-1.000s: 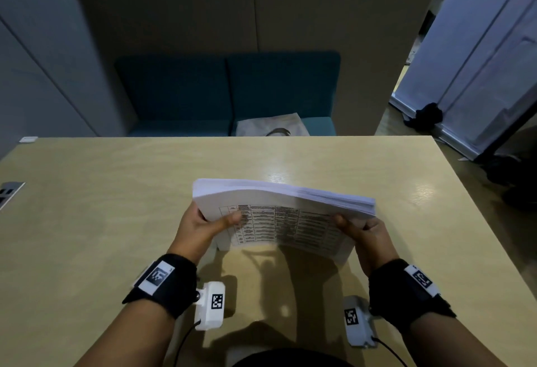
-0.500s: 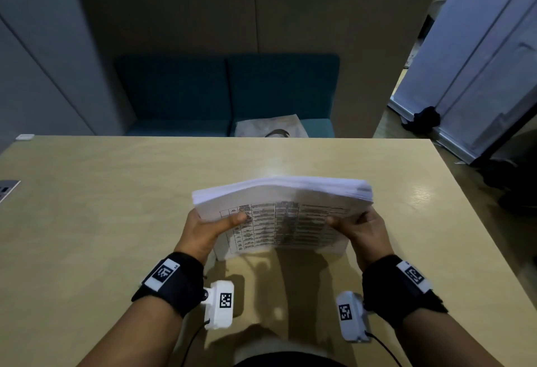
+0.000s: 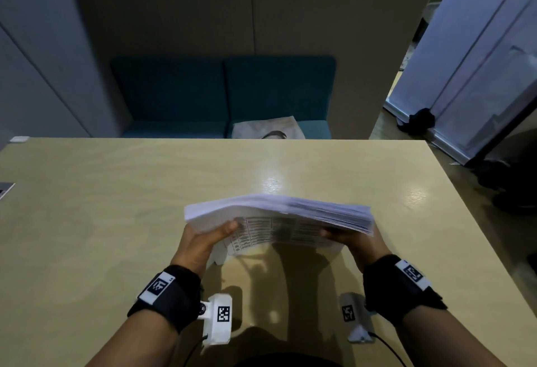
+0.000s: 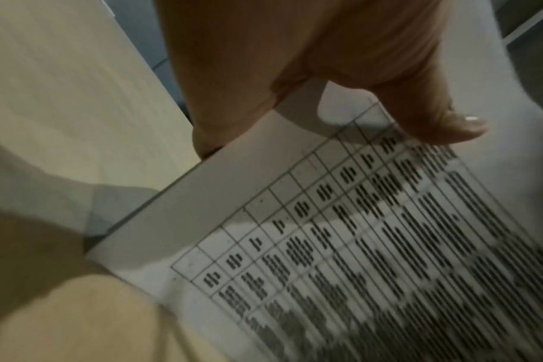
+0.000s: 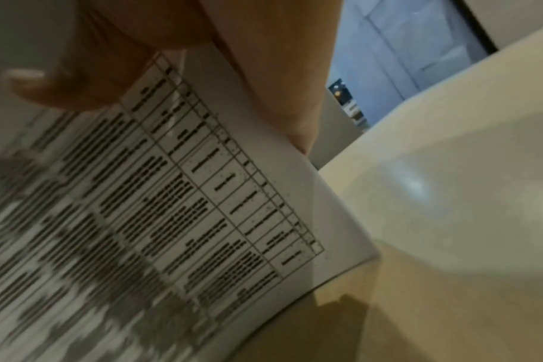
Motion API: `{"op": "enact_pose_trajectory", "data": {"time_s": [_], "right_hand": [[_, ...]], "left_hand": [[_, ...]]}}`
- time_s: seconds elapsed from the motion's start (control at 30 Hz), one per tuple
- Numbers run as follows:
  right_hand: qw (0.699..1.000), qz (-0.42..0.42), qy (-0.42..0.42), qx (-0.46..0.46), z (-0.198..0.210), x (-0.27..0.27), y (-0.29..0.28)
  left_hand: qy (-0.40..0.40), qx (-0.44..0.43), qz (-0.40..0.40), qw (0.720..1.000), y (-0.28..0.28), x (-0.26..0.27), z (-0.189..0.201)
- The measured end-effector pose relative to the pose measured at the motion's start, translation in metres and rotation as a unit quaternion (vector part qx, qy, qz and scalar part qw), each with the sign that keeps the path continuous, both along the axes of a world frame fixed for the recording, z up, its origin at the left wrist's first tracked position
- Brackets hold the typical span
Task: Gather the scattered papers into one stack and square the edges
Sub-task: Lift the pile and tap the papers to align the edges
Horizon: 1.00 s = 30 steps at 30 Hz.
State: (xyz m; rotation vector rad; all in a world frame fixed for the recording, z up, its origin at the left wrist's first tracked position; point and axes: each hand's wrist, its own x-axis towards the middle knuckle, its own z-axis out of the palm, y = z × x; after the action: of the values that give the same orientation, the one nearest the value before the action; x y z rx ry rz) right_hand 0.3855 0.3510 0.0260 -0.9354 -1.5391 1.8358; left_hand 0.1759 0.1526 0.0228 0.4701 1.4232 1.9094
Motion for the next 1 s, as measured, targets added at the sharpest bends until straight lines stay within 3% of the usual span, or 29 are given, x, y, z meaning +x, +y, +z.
{"op": "enact_pose_trajectory", "data": {"time_s": [0.1, 0.3, 0.63, 0.77, 0.83, 0.87, 0.9, 0.97, 1.0], "right_hand": [[0.999, -0.049, -0.006, -0.003, 0.000, -0.001, 0.004], [0.998, -0.063, 0.005, 0.017, 0.023, -0.015, -0.006], [0.997, -0.073, 0.023, 0.022, 0.035, -0.013, -0.010], [0.995, -0.054, 0.025, 0.075, 0.046, -0.003, -0.006], [0.986, -0.052, -0.019, 0.158, 0.054, 0.001, -0.004], [0.968, -0.047, -0.066, 0.239, 0.059, 0.001, -0.002], [0.925, -0.027, -0.136, 0.355, 0.064, 0.000, 0.000], [0.769, 0.033, -0.300, 0.563, 0.079, -0.010, -0.008], [0.701, 0.070, -0.365, 0.608, 0.085, -0.018, -0.014]], "left_hand": [[0.016, -0.002, -0.007, 1.000, 0.003, 0.002, 0.002], [0.040, 0.013, 0.059, 0.997, 0.011, -0.008, 0.012], [0.062, -0.016, 0.047, 0.997, 0.007, -0.010, 0.011], [0.066, -0.022, 0.029, 0.997, 0.004, -0.015, 0.008], [0.052, -0.040, 0.010, 0.998, 0.005, -0.017, -0.003], [0.046, -0.051, 0.003, 0.998, 0.005, -0.018, -0.009], [0.041, -0.065, 0.000, 0.997, 0.005, -0.018, -0.014], [0.032, -0.090, -0.002, 0.995, 0.004, -0.018, -0.024], [0.031, -0.095, -0.001, 0.995, 0.004, -0.018, -0.028]]}}
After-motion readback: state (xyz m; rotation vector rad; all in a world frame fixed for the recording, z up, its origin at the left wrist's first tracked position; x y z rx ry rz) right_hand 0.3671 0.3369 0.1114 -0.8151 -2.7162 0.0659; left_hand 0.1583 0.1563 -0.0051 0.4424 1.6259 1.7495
